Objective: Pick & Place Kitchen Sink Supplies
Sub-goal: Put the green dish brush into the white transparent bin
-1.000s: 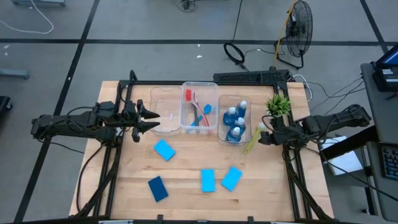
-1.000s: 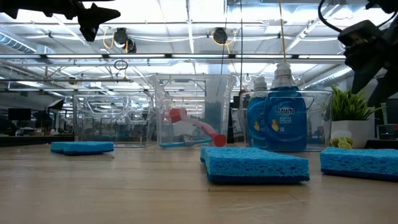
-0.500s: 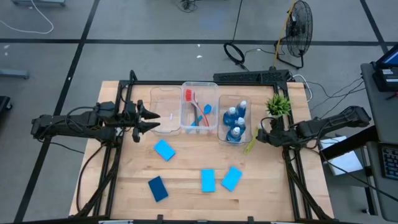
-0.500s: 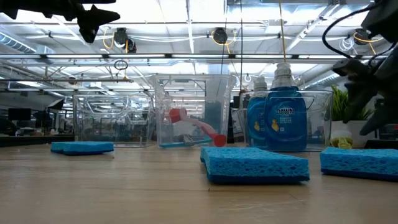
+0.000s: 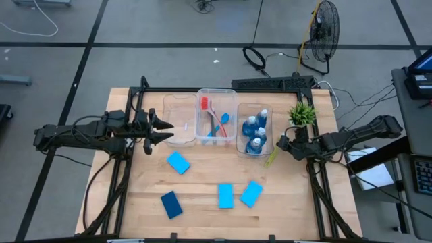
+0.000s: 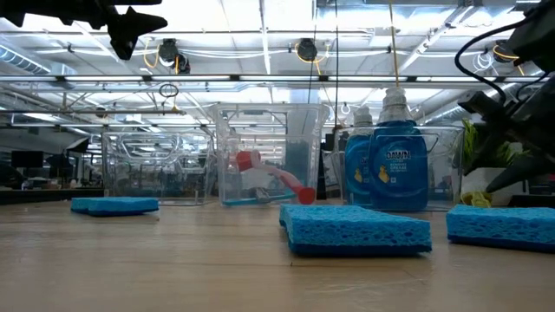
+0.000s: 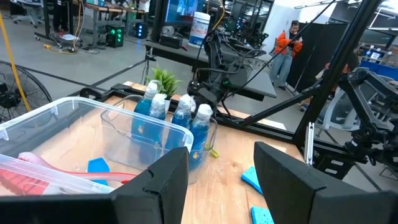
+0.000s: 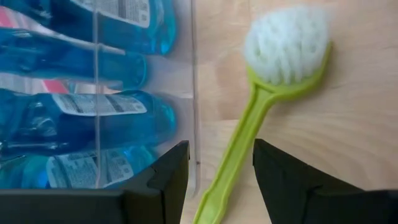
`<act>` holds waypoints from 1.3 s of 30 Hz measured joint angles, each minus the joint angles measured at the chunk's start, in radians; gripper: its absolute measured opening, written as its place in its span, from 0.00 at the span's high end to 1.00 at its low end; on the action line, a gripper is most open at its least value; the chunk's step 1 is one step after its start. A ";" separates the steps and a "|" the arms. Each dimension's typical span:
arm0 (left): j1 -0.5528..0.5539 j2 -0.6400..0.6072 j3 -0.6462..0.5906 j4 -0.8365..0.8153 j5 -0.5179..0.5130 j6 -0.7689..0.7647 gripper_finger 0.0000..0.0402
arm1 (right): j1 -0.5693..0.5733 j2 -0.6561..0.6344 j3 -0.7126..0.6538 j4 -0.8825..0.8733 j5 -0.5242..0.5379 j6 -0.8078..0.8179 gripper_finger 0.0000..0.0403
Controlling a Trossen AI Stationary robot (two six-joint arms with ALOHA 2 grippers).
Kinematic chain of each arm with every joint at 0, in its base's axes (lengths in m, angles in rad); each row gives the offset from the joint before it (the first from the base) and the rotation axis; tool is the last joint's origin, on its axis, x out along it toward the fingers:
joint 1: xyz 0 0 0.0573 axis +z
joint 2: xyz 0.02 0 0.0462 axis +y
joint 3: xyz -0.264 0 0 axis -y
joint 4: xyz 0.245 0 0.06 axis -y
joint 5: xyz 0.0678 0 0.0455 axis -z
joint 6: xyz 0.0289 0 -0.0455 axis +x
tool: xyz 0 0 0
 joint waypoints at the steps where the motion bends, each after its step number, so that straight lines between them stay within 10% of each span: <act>1: 0.000 0.000 0.000 0.000 0.000 0.000 0.54 | -0.002 0.000 0.000 -0.007 -0.003 0.011 0.59; 39: 0.000 0.000 0.000 0.000 0.000 0.000 0.54 | -0.030 0.115 0.000 0.065 -0.065 0.261 0.59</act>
